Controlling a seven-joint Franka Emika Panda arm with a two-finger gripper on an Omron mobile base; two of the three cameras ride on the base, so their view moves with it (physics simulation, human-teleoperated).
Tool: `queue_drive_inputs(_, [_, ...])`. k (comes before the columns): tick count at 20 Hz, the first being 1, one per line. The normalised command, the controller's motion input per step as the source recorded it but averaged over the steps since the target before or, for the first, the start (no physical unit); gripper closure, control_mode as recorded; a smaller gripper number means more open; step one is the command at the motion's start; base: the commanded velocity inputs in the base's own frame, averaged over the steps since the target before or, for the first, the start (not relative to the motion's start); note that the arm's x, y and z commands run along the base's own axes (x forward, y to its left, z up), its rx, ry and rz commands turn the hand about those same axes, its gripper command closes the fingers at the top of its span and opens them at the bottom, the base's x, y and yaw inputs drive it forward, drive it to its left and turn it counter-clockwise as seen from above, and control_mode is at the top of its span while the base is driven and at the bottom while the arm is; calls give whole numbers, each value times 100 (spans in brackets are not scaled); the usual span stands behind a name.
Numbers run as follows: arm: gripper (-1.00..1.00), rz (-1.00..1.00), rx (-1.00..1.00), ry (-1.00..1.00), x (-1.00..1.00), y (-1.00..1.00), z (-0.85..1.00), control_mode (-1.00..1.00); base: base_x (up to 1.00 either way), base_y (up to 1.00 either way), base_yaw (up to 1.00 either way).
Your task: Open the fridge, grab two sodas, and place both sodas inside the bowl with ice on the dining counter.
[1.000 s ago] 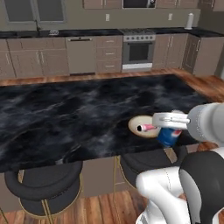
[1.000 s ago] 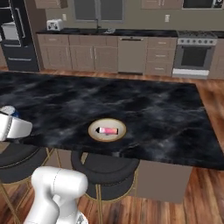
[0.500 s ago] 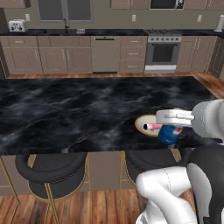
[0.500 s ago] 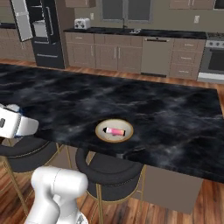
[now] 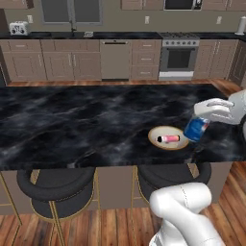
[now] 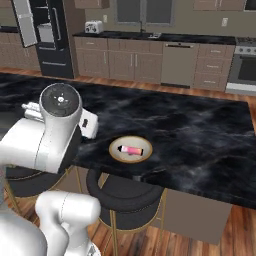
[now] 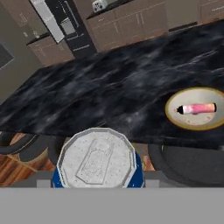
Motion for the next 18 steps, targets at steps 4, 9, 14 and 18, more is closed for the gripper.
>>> queue_drive_inputs(4, [100,18,5,40,63,-44,-29,-100,0,0,0])
queue_drive_inputs(9, [100,12,0,40,46,-30,-33,-100,0,0,0])
queue_drive_inputs(14, [100,8,-2,26,33,-20,-21,-100,0,0,0])
queue_drive_inputs(18, [100,3,-10,10,14,-16,-14,-100,0,0,0])
